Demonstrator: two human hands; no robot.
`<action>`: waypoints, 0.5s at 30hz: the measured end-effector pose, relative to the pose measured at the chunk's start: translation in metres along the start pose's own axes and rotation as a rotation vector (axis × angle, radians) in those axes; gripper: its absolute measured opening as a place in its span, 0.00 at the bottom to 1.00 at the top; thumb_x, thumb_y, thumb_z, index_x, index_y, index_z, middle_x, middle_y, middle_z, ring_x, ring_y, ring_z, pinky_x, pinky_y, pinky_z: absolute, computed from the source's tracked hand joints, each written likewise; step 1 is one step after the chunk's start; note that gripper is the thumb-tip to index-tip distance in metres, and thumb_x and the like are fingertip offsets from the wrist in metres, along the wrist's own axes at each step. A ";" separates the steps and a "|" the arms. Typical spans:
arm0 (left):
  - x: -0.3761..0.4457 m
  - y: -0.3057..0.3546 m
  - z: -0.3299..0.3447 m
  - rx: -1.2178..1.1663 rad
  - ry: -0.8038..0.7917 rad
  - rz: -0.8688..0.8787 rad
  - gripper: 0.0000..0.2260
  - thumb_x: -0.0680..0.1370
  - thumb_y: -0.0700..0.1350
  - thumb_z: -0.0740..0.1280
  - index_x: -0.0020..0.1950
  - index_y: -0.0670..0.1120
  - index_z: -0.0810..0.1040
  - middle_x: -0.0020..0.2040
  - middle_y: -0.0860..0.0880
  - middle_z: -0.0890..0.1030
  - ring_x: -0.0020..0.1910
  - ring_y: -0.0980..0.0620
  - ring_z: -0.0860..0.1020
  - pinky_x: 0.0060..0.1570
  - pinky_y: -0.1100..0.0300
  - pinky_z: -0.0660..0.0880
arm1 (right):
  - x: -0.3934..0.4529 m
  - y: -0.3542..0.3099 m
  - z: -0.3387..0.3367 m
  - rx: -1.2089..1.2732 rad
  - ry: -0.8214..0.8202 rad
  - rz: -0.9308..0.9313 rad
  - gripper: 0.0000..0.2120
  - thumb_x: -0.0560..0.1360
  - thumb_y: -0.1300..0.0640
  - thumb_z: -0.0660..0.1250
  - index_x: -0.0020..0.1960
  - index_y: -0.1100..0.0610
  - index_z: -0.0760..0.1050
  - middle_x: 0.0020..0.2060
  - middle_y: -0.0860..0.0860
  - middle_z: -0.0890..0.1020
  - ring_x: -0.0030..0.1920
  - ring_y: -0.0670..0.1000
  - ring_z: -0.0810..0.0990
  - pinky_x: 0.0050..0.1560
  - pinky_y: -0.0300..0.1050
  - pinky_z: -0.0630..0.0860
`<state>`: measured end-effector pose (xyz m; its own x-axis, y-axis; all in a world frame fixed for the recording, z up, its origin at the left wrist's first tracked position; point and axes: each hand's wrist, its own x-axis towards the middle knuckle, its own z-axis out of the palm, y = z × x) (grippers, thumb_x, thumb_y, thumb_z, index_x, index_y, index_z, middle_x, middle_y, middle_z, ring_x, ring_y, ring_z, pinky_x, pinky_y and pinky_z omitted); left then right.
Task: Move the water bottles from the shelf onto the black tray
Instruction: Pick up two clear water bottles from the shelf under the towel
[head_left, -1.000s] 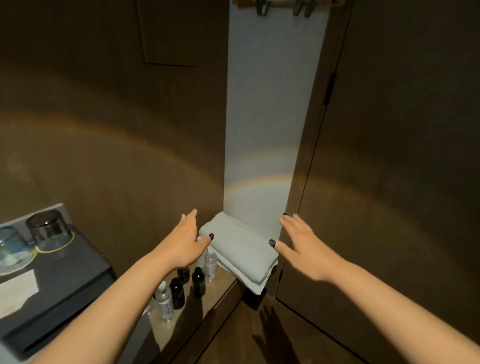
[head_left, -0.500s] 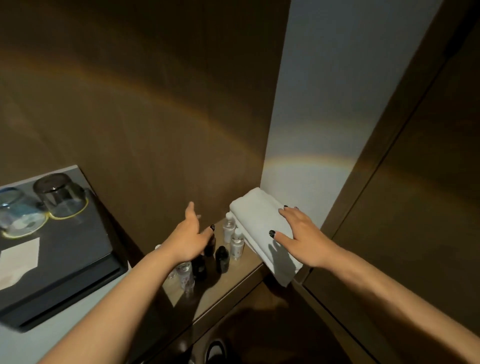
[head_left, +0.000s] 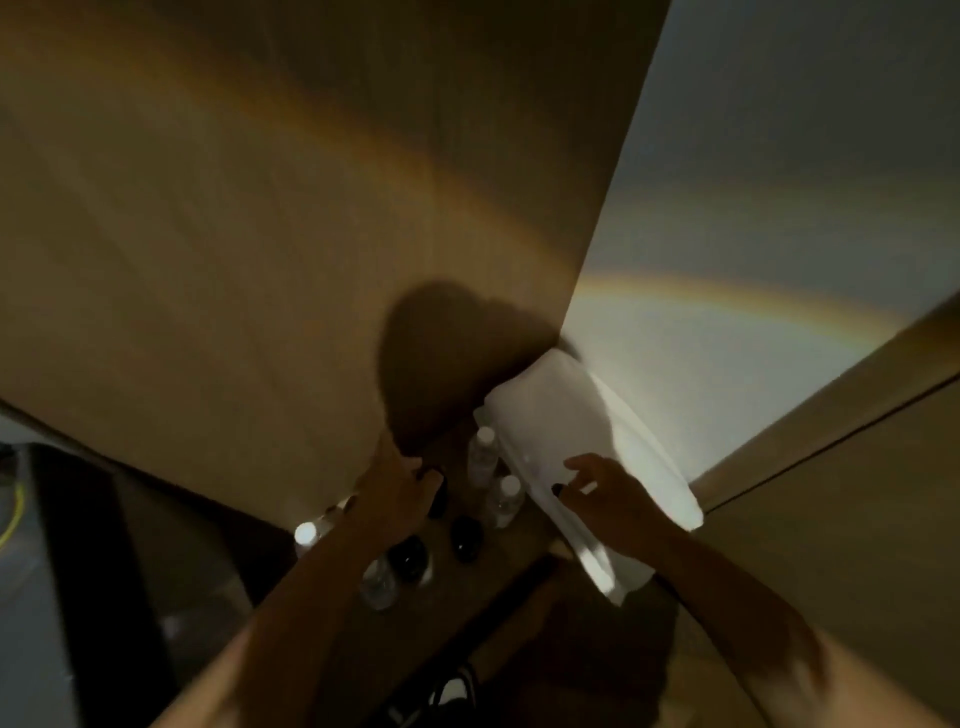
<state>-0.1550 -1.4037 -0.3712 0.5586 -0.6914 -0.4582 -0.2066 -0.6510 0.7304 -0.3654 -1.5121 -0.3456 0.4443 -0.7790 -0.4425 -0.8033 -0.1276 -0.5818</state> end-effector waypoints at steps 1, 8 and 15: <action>0.011 -0.004 0.005 0.013 -0.028 -0.032 0.40 0.78 0.44 0.65 0.77 0.43 0.38 0.71 0.41 0.68 0.65 0.40 0.72 0.64 0.46 0.69 | 0.010 0.002 0.003 0.039 -0.016 0.046 0.18 0.76 0.53 0.66 0.64 0.53 0.71 0.56 0.52 0.76 0.50 0.49 0.75 0.44 0.38 0.71; 0.056 -0.020 0.042 0.191 -0.224 -0.046 0.31 0.79 0.46 0.63 0.77 0.41 0.51 0.72 0.40 0.67 0.69 0.41 0.69 0.66 0.49 0.68 | 0.069 0.010 0.015 0.093 -0.128 0.127 0.17 0.75 0.54 0.67 0.63 0.56 0.73 0.55 0.55 0.79 0.58 0.58 0.78 0.62 0.52 0.73; 0.082 -0.035 0.085 0.145 -0.264 -0.246 0.22 0.77 0.42 0.64 0.71 0.42 0.68 0.66 0.42 0.73 0.61 0.46 0.72 0.56 0.62 0.70 | 0.109 0.021 0.016 0.003 -0.337 0.096 0.16 0.79 0.54 0.60 0.63 0.60 0.72 0.58 0.59 0.79 0.57 0.60 0.78 0.58 0.53 0.75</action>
<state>-0.1709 -1.4643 -0.4770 0.3837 -0.5532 -0.7394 -0.2143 -0.8322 0.5114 -0.3275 -1.5897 -0.4165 0.4735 -0.5408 -0.6952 -0.8467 -0.0619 -0.5285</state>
